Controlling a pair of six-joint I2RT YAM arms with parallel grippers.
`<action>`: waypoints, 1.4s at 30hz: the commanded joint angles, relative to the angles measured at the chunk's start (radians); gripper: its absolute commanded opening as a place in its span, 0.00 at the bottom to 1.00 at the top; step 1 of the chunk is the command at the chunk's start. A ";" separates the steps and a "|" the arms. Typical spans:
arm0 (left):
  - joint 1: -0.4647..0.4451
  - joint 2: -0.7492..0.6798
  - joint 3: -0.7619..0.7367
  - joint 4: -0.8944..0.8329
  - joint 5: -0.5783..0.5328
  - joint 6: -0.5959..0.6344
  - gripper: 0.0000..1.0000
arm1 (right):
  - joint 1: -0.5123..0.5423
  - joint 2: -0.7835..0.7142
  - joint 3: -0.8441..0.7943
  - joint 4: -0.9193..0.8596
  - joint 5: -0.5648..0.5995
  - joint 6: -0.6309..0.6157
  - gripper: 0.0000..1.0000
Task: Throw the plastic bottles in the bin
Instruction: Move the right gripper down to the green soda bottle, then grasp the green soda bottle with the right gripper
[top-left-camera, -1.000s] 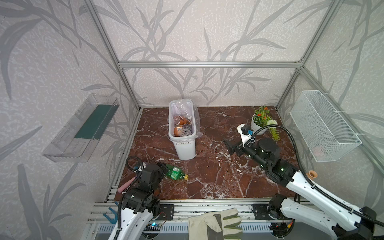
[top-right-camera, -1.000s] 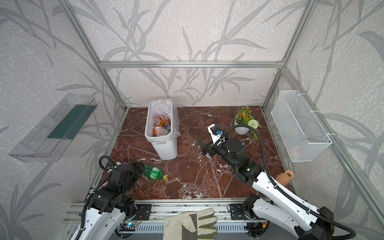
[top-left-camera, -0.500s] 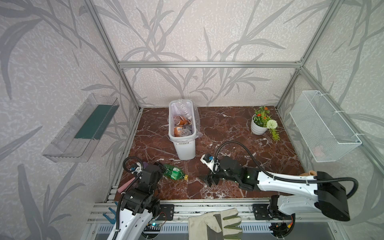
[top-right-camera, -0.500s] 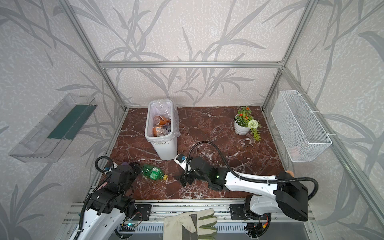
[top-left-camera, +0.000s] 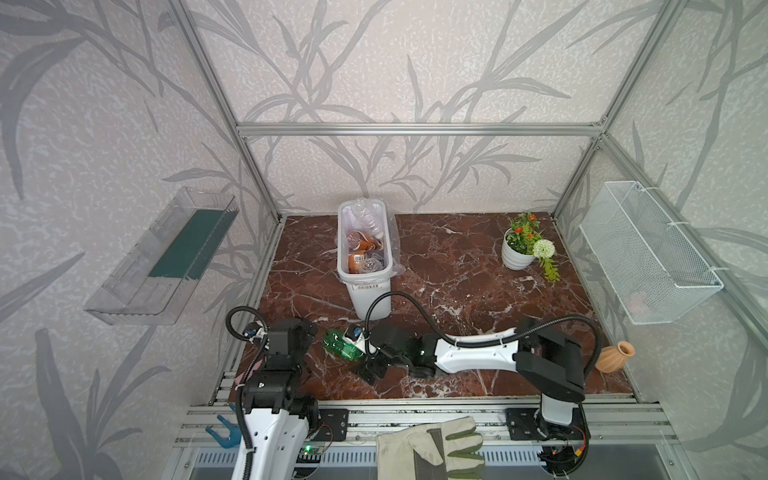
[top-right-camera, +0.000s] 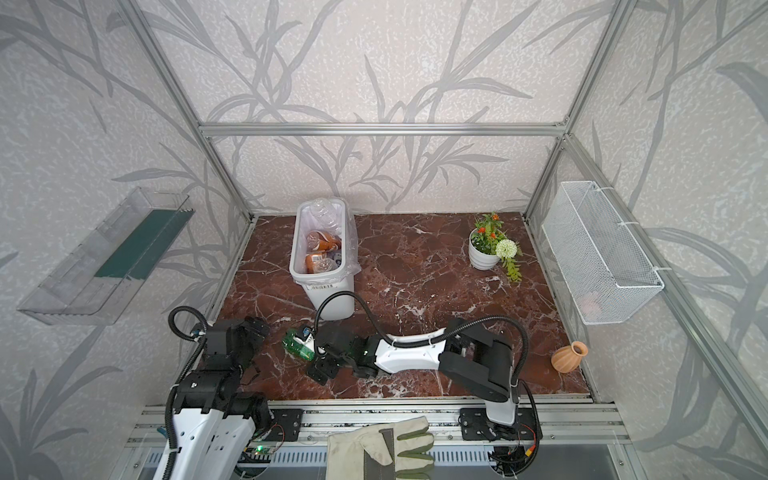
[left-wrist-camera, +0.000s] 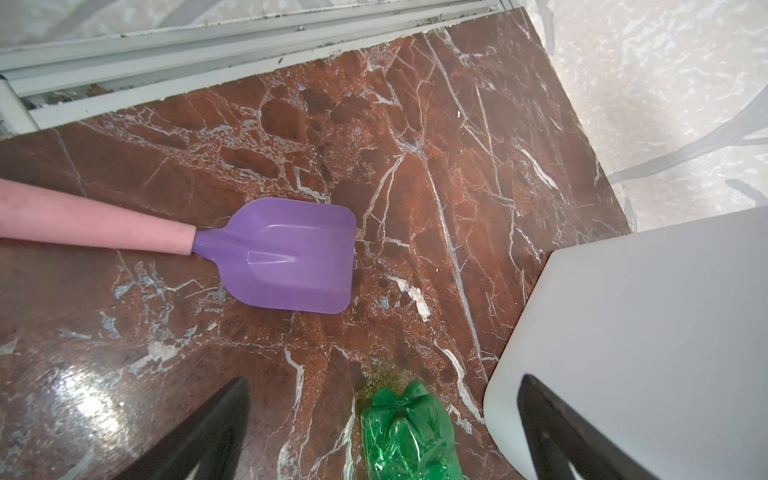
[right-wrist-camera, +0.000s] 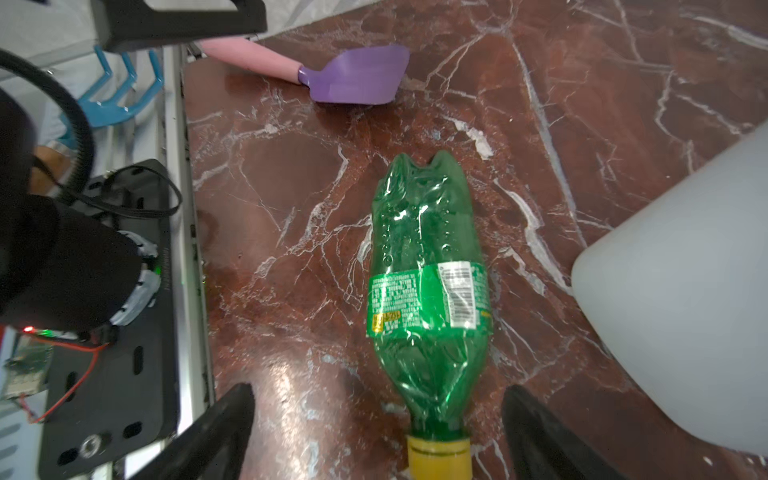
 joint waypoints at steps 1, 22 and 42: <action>0.105 0.015 0.009 0.041 0.164 0.057 0.99 | 0.011 0.055 0.080 -0.063 0.019 -0.046 0.94; 0.278 0.064 -0.028 0.067 0.310 0.130 0.99 | 0.014 0.258 0.340 -0.204 0.114 -0.179 0.97; 0.279 0.025 -0.038 0.059 0.339 0.065 0.99 | 0.021 0.423 0.576 -0.340 0.147 -0.333 0.86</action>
